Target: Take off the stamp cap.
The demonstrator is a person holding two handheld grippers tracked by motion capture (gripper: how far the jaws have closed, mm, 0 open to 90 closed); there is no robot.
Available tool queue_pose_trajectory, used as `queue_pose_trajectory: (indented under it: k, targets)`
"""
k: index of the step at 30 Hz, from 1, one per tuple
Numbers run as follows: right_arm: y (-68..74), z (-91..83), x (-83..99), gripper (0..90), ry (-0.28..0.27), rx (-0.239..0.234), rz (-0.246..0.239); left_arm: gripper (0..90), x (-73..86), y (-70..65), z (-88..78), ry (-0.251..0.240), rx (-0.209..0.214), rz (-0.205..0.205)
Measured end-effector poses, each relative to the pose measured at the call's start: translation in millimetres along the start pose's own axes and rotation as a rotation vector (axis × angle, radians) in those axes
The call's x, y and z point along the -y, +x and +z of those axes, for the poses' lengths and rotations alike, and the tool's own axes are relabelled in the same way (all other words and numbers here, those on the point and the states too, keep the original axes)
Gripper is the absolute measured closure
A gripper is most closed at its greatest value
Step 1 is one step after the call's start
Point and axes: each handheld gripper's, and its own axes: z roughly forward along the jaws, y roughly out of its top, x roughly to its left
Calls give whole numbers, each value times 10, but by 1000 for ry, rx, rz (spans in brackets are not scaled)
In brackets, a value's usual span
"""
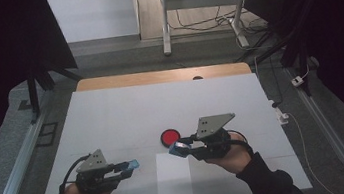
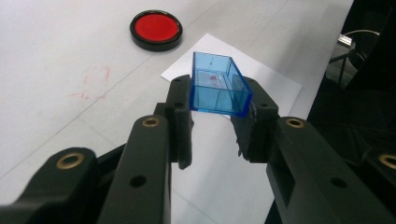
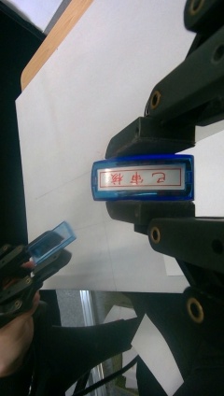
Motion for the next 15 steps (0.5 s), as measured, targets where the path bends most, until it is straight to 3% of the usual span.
queue_pose_trajectory:
  k: [15]
  targets:
    - [2, 16, 15, 704, 17, 33, 19, 682, 245, 33, -253, -15, -74, -80]
